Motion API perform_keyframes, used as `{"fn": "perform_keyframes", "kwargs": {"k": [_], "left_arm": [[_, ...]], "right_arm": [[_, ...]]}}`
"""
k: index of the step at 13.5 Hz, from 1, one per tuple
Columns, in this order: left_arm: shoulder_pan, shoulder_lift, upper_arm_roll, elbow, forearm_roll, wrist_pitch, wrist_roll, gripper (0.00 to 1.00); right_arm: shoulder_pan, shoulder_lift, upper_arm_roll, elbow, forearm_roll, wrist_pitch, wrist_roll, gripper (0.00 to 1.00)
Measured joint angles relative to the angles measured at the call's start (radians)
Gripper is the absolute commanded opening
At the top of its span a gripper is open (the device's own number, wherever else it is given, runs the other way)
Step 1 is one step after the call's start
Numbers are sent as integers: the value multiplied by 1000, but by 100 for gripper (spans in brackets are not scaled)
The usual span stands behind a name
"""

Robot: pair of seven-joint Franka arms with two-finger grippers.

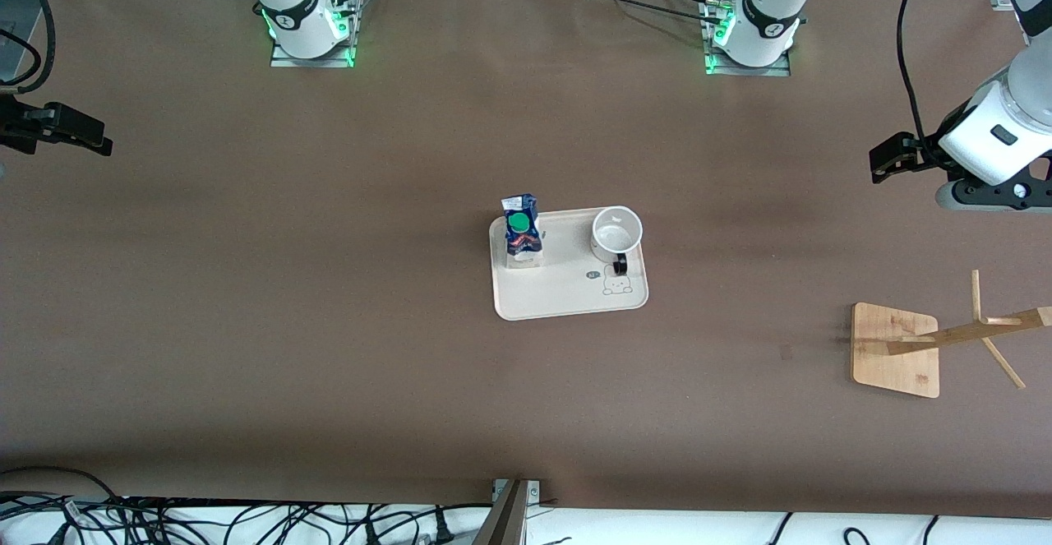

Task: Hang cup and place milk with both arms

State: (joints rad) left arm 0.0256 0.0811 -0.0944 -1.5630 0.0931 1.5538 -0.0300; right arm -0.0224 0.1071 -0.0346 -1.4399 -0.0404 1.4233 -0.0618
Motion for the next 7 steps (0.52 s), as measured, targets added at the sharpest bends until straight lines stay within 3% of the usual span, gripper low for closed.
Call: {"fn": "perform_keyframes", "kwargs": {"k": [7], "left_arm": [[0, 0, -3, 0, 0, 1, 0, 100]], "right_arm": [[0, 0, 0, 0, 6, 0, 0, 100]]}}
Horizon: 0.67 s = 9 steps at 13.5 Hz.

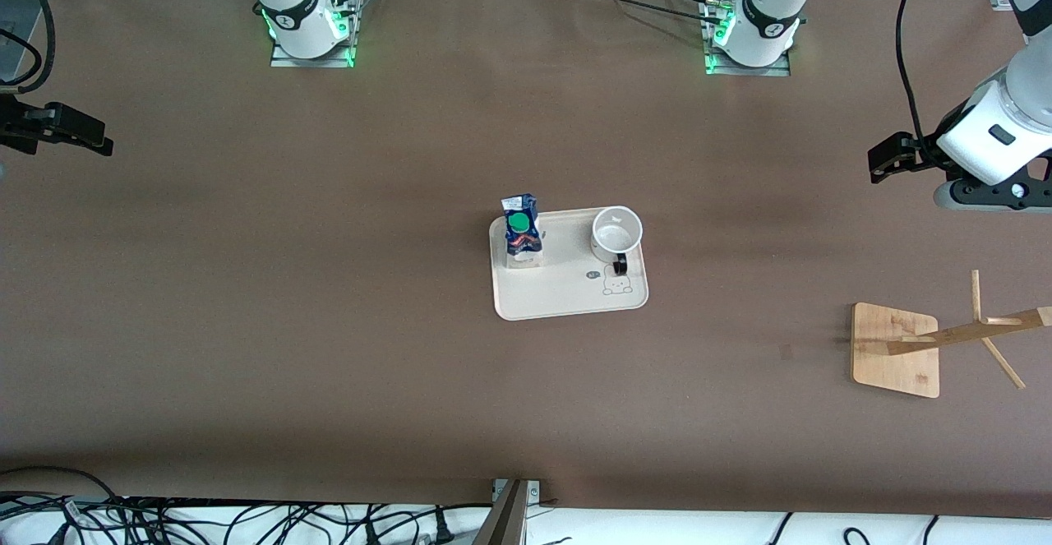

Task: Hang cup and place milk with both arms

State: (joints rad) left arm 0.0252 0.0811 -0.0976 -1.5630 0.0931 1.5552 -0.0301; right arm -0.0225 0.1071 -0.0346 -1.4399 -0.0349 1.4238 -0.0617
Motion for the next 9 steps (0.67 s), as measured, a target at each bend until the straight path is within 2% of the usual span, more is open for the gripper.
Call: {"fn": "perform_keyframes", "kwargs": {"k": [6, 9], "left_arm": [[0, 0, 0, 0, 0, 0, 0, 100], [0, 0, 0, 0, 0, 0, 0, 100]], "right_arm": [[0, 2, 0, -30, 105, -2, -1, 100], [21, 27, 10, -65, 208, 24, -3, 100]]}}
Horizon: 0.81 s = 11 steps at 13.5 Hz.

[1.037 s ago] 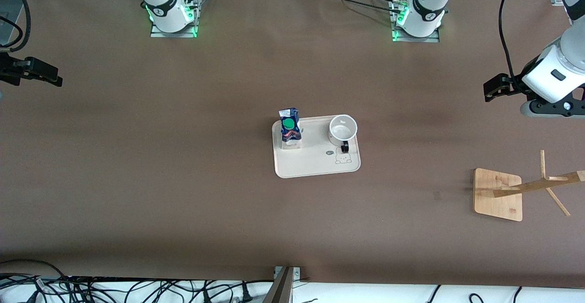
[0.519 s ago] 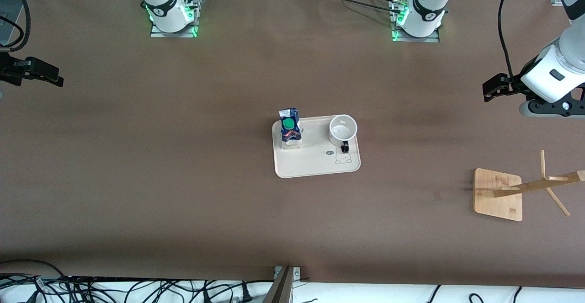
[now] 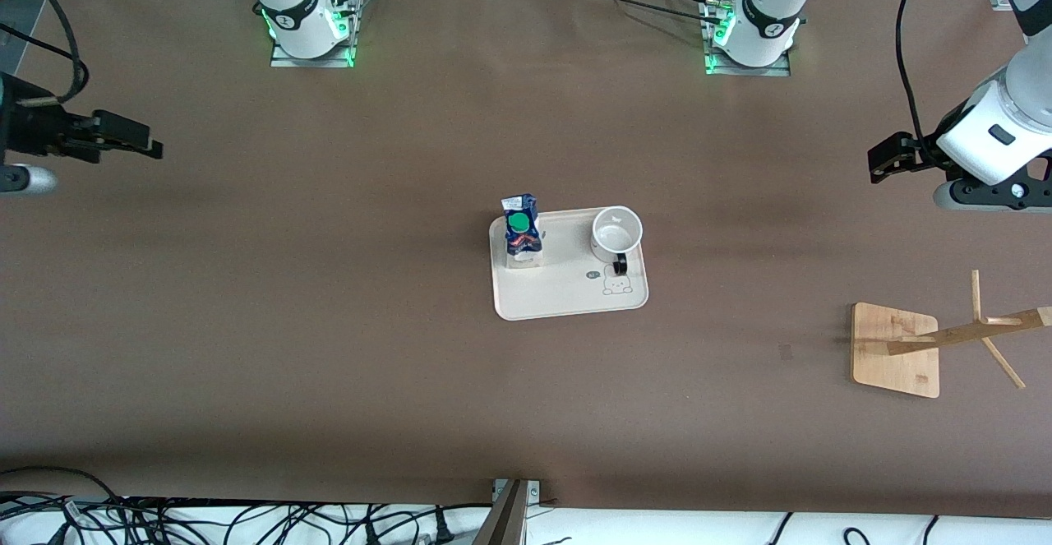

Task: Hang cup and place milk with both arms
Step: 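Reach the right gripper toward the blue milk carton on the tray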

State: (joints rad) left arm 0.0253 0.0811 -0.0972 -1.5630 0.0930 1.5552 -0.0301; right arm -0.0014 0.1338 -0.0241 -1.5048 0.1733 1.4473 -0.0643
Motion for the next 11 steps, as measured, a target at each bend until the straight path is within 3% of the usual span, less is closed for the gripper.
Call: {"fn": "perform_keyframes", "kwargs": {"k": [8, 11], "left_arm": [[0, 0, -1, 0, 0, 0, 0, 100], [0, 0, -2, 0, 0, 0, 0, 100]], "right_arm": [[252, 152, 7, 8, 17, 156, 18, 100], [341, 195, 6, 16, 17, 220, 151, 100]]}}
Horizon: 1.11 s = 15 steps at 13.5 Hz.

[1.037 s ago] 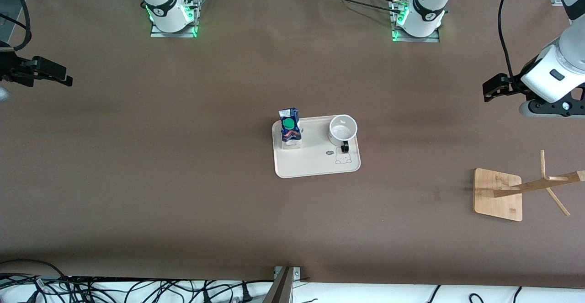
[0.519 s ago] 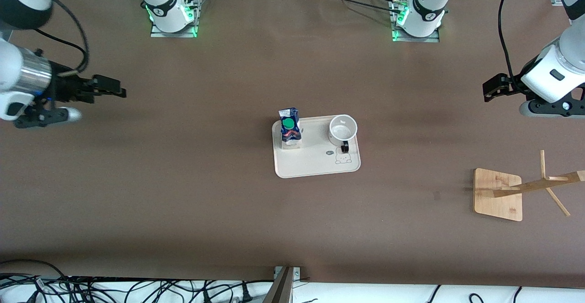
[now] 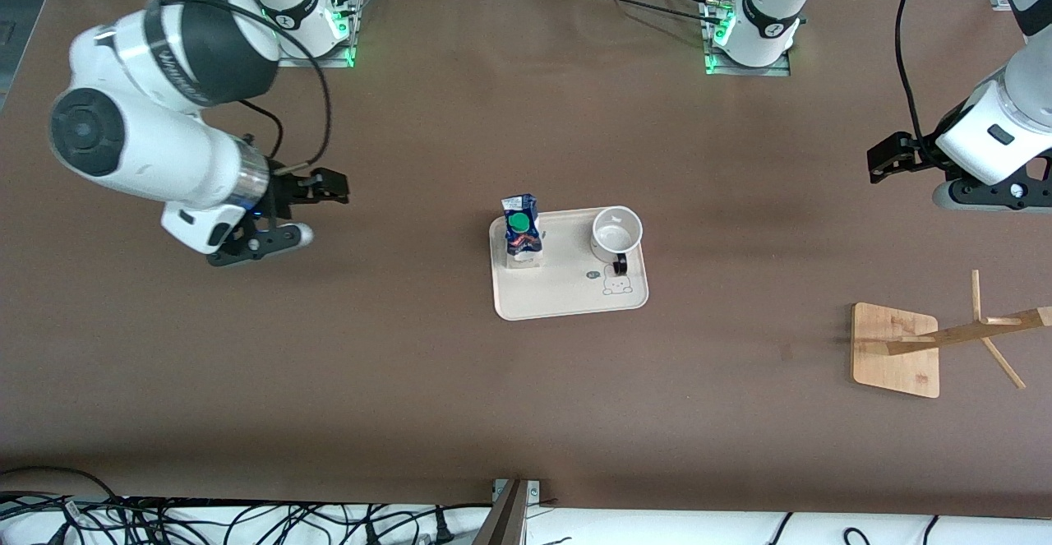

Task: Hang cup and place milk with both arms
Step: 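Reach the right gripper toward the blue milk carton on the tray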

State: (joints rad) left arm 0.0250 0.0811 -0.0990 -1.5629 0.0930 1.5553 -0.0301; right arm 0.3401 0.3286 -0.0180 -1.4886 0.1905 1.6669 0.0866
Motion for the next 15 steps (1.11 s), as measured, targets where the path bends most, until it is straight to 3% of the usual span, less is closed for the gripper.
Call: {"fn": "perform_keyframes", "kwargs": {"k": [7, 15], "left_arm": [[0, 0, -1, 0, 0, 0, 0, 100], [0, 0, 0, 0, 0, 0, 0, 100]], "right_arm": [[193, 98, -1, 56, 0, 134, 273, 100], [287, 258, -4, 189, 0, 230, 398, 100]]}}
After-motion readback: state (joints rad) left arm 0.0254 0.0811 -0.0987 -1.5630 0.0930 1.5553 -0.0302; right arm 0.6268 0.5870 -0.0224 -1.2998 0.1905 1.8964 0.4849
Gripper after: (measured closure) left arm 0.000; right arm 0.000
